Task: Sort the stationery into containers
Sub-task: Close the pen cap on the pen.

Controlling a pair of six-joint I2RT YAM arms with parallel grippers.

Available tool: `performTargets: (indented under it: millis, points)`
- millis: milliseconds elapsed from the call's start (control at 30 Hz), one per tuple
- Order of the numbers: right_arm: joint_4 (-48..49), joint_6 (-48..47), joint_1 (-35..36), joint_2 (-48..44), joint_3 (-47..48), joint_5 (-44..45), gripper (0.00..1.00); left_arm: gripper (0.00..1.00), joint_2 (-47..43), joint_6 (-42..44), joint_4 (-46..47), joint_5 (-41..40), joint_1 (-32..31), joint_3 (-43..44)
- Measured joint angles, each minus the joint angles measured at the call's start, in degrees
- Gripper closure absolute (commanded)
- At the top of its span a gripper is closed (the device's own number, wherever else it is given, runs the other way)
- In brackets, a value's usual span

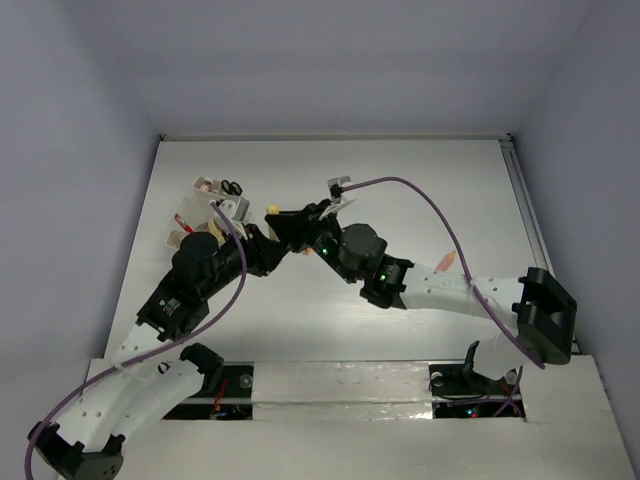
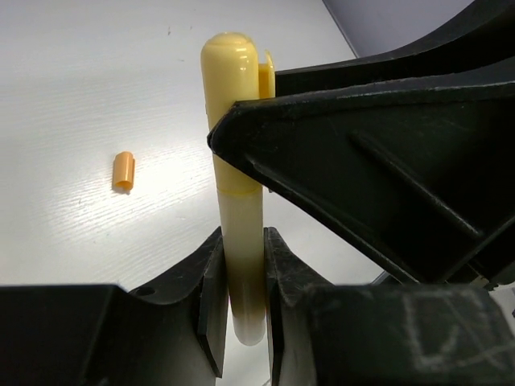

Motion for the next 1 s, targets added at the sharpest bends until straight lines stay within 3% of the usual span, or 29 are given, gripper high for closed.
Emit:
performTargets:
  millis: [433,733,800,833,933,1000]
  points:
    - [9.29,8.63,-1.20,-0.70,-6.62,-3.85,1.00,1.00,3.85,5.09,-12.24,0.50,-0.55,7.85]
    - [7.48,8.46,-1.36,-0.76,-5.84,-3.39,1.00,1.00,5.11,5.64,-13.62,0.76,-0.72,8.70]
    - [5.09,7.48,-1.66,-0.74,-3.78,-4.37,1.00,0.82,4.37,5.44,-13.27,0.50,-0.42,8.66]
    - [3.65,6.71,-1.88,-0.66,-2.25,-5.18,1.00,0.58,3.61,5.38,-12.79,0.42,-0.20,8.55]
    - [-1.86,4.39,-2.75,0.81,2.82,-8.44,1.00,0.20,-0.61,5.75,-10.08,-1.05,0.35,8.20]
    - [-4.94,2.95,-4.22,3.28,7.13,-10.27,1.00,0.08,-5.01,5.73,-9.90,-2.69,0.90,8.13]
